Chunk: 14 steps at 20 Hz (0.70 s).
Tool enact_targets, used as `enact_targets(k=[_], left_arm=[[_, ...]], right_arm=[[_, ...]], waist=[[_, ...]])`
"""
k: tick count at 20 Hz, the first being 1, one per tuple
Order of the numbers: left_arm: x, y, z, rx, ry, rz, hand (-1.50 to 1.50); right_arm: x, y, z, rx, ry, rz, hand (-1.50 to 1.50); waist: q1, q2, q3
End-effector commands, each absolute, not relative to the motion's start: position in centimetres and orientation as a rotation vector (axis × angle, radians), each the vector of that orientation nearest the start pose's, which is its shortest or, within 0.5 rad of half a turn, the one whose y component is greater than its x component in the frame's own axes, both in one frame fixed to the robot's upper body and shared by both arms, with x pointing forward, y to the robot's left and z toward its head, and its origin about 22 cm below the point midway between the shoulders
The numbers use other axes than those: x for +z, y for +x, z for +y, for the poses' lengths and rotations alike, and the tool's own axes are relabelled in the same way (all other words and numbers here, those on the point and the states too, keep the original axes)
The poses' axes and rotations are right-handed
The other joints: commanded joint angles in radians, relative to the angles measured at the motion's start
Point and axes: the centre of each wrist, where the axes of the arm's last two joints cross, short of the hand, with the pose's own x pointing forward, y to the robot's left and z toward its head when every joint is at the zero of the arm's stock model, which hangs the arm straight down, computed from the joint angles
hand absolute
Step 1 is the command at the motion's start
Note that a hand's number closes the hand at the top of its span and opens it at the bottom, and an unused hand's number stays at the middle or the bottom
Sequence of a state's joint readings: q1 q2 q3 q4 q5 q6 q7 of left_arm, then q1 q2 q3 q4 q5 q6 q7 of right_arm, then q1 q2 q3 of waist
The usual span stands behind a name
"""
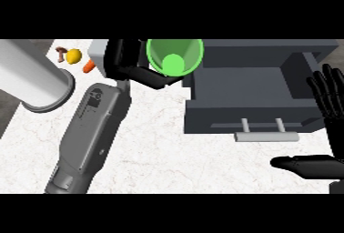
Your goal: Pick up the cup, place it into the drawer and close the drawer
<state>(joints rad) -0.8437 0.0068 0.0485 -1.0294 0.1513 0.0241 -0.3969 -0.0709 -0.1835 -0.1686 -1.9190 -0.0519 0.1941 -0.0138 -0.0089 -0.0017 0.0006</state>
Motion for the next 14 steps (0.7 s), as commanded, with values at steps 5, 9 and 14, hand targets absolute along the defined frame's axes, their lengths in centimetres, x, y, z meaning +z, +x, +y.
enact_targets(k=[5, 9, 14], left_arm=[[18.9, 41.8, 6.6, -0.151, -0.284, -2.111, 1.50], [17.6, 42.5, 4.2, -0.151, -0.271, -2.046, 1.50], [15.5, 43.2, 4.2, -0.145, -0.279, -1.962, 1.50]], right_arm=[[12.6, 23.8, -29.5, 0.220, -0.091, -2.004, -1.50], [12.1, 23.2, -29.4, 0.253, -0.057, -2.002, -1.50], [10.8, 24.2, -28.9, 0.246, -0.059, -2.000, -1.50]], waist=[[-0.008, 0.002, 0.000], [-0.030, 0.006, 0.000], [-0.025, 0.008, 0.000]])
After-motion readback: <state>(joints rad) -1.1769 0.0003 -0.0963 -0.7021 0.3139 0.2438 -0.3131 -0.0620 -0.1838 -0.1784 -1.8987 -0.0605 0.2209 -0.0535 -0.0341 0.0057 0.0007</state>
